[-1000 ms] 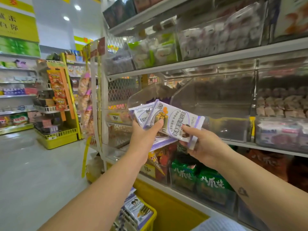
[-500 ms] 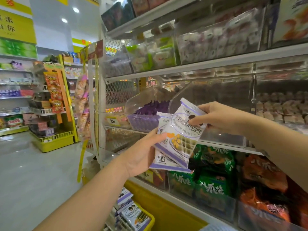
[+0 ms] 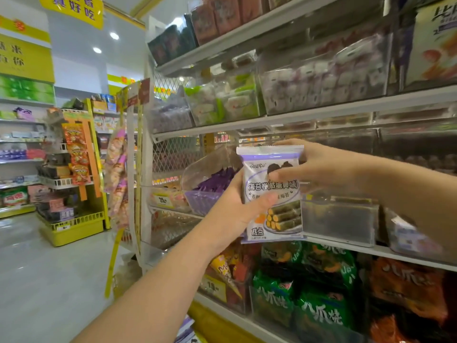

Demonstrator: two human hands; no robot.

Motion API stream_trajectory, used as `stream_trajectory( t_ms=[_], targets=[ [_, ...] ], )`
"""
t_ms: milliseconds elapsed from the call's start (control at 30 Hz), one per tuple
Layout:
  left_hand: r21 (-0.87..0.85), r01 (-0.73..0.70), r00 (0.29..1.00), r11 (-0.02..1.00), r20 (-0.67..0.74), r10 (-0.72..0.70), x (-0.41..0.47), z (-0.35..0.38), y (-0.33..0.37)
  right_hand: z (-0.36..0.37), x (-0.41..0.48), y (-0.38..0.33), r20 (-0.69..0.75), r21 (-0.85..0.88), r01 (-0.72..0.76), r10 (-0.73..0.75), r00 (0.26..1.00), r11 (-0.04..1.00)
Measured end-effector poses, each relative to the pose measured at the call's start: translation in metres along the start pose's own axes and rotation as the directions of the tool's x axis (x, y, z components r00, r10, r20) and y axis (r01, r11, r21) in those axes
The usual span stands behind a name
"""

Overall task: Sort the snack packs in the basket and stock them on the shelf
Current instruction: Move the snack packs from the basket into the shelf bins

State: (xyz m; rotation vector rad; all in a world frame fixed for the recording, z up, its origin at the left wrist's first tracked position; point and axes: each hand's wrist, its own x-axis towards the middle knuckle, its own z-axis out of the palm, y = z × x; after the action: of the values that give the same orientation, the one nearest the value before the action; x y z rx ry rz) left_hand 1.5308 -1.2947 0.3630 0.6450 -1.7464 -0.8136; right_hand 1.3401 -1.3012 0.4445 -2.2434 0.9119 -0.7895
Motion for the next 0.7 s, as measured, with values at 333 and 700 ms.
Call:
stream_trajectory(
  t_ms=[333, 700],
  targets=[
    [0.392, 0.007, 0.978, 0.920, -0.195, 0.075, 0.075, 0.002, -0.001, -0.031, 0.029, 0.002, -0.376, -0.517, 0.066, -0.296, 0.878, 0.853],
    [0.613, 0.138, 0.946, 0.778, -0.313, 0.079, 0.072, -0.007, -0.060, 0.006, 0.056, 0.081, -0.409, -0.302, -0.183, 0.046, 0.911, 0.936]
  ],
)
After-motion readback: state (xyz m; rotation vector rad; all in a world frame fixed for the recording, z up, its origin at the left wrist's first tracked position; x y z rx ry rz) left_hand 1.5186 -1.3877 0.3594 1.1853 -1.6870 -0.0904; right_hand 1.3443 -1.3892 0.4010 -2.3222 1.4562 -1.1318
